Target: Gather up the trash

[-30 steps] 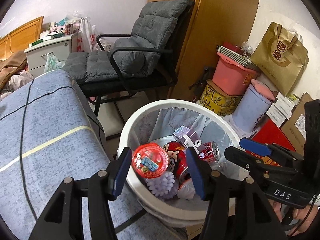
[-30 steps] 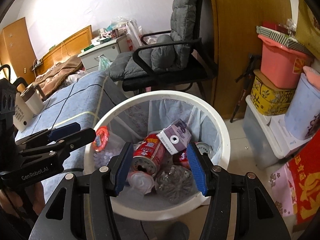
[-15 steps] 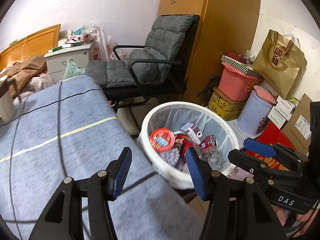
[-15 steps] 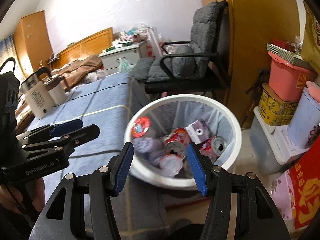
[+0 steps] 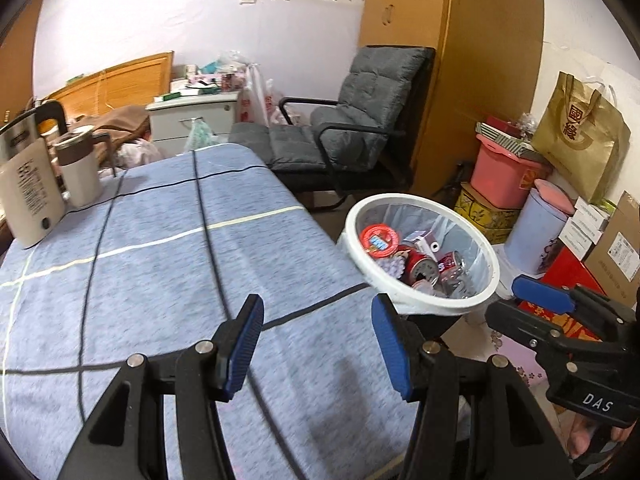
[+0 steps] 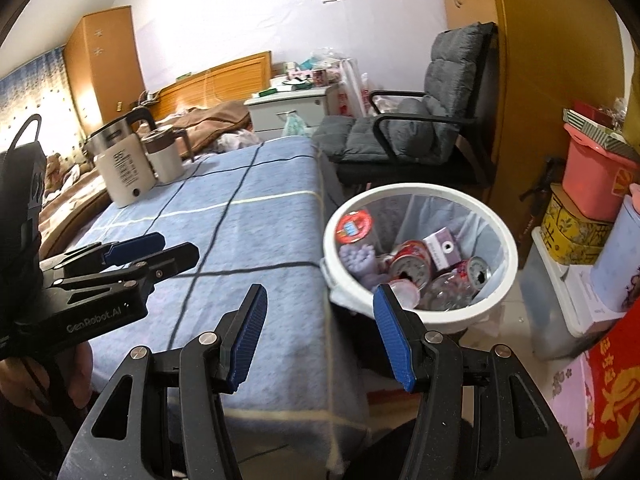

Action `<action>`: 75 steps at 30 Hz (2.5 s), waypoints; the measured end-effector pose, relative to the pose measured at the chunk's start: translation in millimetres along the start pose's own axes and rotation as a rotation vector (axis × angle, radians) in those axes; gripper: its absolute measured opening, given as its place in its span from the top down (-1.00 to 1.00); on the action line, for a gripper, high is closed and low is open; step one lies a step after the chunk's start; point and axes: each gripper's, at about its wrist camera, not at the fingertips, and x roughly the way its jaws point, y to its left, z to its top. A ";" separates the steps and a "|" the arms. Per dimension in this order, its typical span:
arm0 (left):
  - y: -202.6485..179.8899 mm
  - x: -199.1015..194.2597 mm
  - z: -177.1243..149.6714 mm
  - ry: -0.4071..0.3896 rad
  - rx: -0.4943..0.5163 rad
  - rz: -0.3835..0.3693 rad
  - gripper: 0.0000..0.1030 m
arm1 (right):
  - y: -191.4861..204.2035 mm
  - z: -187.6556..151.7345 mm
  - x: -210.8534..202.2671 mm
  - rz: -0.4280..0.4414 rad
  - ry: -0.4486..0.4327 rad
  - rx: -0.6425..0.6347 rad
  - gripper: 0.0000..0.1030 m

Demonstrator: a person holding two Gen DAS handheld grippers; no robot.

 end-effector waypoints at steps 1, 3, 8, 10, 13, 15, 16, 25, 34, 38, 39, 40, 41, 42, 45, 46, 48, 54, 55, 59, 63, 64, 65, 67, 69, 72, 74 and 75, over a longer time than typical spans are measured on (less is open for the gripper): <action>1.1 -2.4 -2.4 -0.001 -0.004 0.007 -0.13 | 2.2 -1.9 -1.6 0.004 0.000 -0.004 -0.09; 4.3 -7.4 -7.7 -0.002 -0.014 0.018 -0.13 | 7.3 -5.0 -5.2 0.010 0.000 -0.015 -0.09; 9.1 -20.0 -20.6 -0.007 -0.028 0.046 -0.13 | 16.6 -10.5 -12.4 0.026 -0.001 -0.032 -0.09; 11.7 -24.4 -23.9 -0.008 -0.037 0.051 -0.13 | 19.6 -12.1 -14.8 0.034 -0.003 -0.038 -0.09; 14.4 -30.4 -28.2 -0.010 -0.048 0.056 -0.13 | 23.4 -13.8 -17.2 0.039 -0.006 -0.049 -0.09; 15.5 -34.5 -30.8 -0.012 -0.051 0.057 -0.13 | 24.7 -14.0 -18.3 0.043 -0.007 -0.052 -0.09; 15.9 -36.2 -31.8 -0.013 -0.051 0.061 -0.13 | 25.2 -13.9 -18.7 0.046 -0.008 -0.054 -0.09; 20.6 -43.9 -34.8 -0.024 -0.061 0.081 -0.13 | 25.3 -13.6 -19.6 0.052 -0.011 -0.059 -0.09; 20.0 -42.5 -34.8 -0.018 -0.059 0.083 -0.13 | 24.6 -12.9 -18.7 0.052 -0.008 -0.058 -0.09; 20.1 -42.0 -35.3 -0.015 -0.062 0.080 -0.13 | 25.0 -11.8 -18.0 0.053 -0.006 -0.059 -0.09; 20.2 -42.0 -35.5 -0.015 -0.062 0.080 -0.13 | 25.0 -11.9 -18.1 0.053 -0.007 -0.058 -0.09; 20.9 -42.0 -35.7 -0.015 -0.062 0.080 -0.13 | 24.8 -11.7 -17.6 0.053 -0.006 -0.057 -0.09; 20.8 -41.9 -35.7 -0.015 -0.062 0.081 -0.13 | 24.9 -11.8 -17.6 0.052 -0.005 -0.057 -0.09; 21.5 -41.7 -35.5 -0.014 -0.061 0.082 -0.13 | 24.8 -12.0 -17.8 0.053 -0.006 -0.057 -0.09; 21.5 -41.5 -35.8 -0.013 -0.060 0.083 -0.13 | 24.6 -11.9 -17.4 0.053 -0.005 -0.058 -0.09; 21.6 -41.3 -36.0 -0.011 -0.061 0.083 -0.13 | 24.7 -11.9 -17.3 0.053 -0.004 -0.058 -0.09; 22.1 -41.0 -36.4 -0.010 -0.059 0.086 -0.13 | 24.6 -12.0 -17.2 0.053 -0.004 -0.059 -0.09; 22.5 -40.1 -36.8 -0.009 -0.063 0.085 -0.13 | 24.6 -12.1 -17.2 0.053 -0.004 -0.059 -0.09; 22.6 -40.1 -36.9 -0.008 -0.063 0.086 -0.13 | 24.5 -12.1 -17.2 0.053 -0.004 -0.060 -0.09; 22.3 -40.1 -37.3 -0.007 -0.063 0.086 -0.13 | 24.4 -11.9 -17.0 0.053 -0.004 -0.058 -0.09; 22.3 -40.6 -37.9 -0.008 -0.061 0.088 -0.13 | 24.7 -11.8 -17.3 0.053 -0.004 -0.058 -0.09; 22.1 -40.6 -37.9 -0.008 -0.060 0.090 -0.13 | 24.7 -11.8 -17.2 0.052 -0.004 -0.058 -0.09; 21.9 -40.8 -38.3 -0.008 -0.060 0.091 -0.13 | 24.6 -11.8 -17.3 0.053 -0.004 -0.059 -0.09; 21.7 -40.8 -38.0 -0.007 -0.059 0.094 -0.13 | 24.6 -11.6 -17.2 0.053 -0.004 -0.059 -0.09; 21.4 -40.9 -38.1 -0.007 -0.059 0.094 -0.13 | 24.6 -11.7 -17.3 0.053 -0.004 -0.058 -0.09; 21.2 -40.8 -38.3 -0.006 -0.058 0.096 -0.13 | 24.6 -11.6 -17.2 0.053 -0.004 -0.059 -0.09; 21.1 -41.2 -38.7 -0.007 -0.057 0.097 -0.13 | 24.6 -11.6 -17.2 0.054 -0.004 -0.059 -0.09; 21.6 -41.2 -38.6 -0.006 -0.058 0.097 -0.13 | 24.7 -11.6 -17.2 0.053 -0.003 -0.059 -0.09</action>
